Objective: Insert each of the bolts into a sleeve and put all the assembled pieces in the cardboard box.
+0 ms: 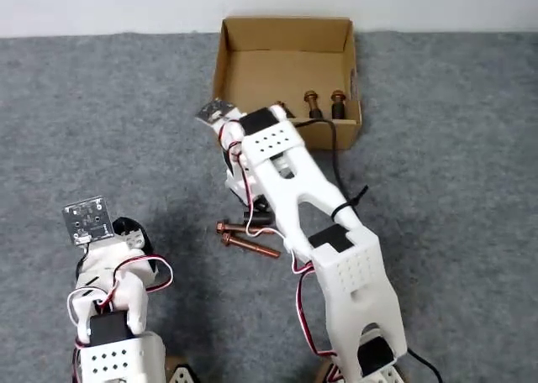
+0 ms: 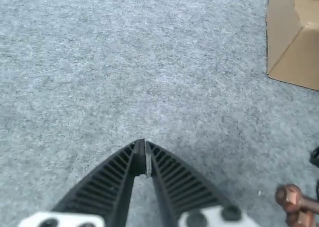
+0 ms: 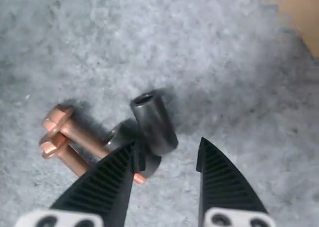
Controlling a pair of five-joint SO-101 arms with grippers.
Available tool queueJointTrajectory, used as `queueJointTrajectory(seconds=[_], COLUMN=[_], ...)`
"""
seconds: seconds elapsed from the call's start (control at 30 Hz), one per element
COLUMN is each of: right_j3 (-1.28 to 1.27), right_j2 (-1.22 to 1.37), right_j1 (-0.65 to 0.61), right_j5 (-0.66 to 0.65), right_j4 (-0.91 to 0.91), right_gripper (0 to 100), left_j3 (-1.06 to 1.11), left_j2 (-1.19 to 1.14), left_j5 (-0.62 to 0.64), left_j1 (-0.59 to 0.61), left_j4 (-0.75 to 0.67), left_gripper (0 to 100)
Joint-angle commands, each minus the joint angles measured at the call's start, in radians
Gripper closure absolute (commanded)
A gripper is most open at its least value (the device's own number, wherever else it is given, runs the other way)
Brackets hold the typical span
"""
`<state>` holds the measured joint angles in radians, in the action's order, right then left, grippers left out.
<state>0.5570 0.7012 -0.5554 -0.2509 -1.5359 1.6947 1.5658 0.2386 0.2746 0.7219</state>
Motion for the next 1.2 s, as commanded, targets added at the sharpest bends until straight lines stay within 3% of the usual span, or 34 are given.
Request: queueJointTrajectory(seconds=[0.0,0.33,0.47,0.83,1.17], right_j3=[0.051,0.052,0.052,0.052,0.038], right_j2=[-0.002,0.114,0.125,-0.038,-0.28], right_j1=[-0.018,-0.03,-0.031,-0.033,0.025], right_j5=[-0.011,-0.011,-0.009,-0.003,0.186], right_j4=[0.013,0.015,0.015,-0.073,-0.26], right_gripper=[83.7,85.0,99.5,99.0,99.0], left_j3=[-0.005,-0.005,-0.005,-0.005,-0.005], left_j2=[0.005,0.005,0.005,0.005,-0.002], left_j5=[0.0,0.0,0.0,0.0,0.0], left_j1=[-0.002,-0.003,-0.003,-0.035,-0.046], left_j4=[-0.025,-0.026,-0.026,-0.025,-0.018], left_gripper=[100,100,100,100,100])
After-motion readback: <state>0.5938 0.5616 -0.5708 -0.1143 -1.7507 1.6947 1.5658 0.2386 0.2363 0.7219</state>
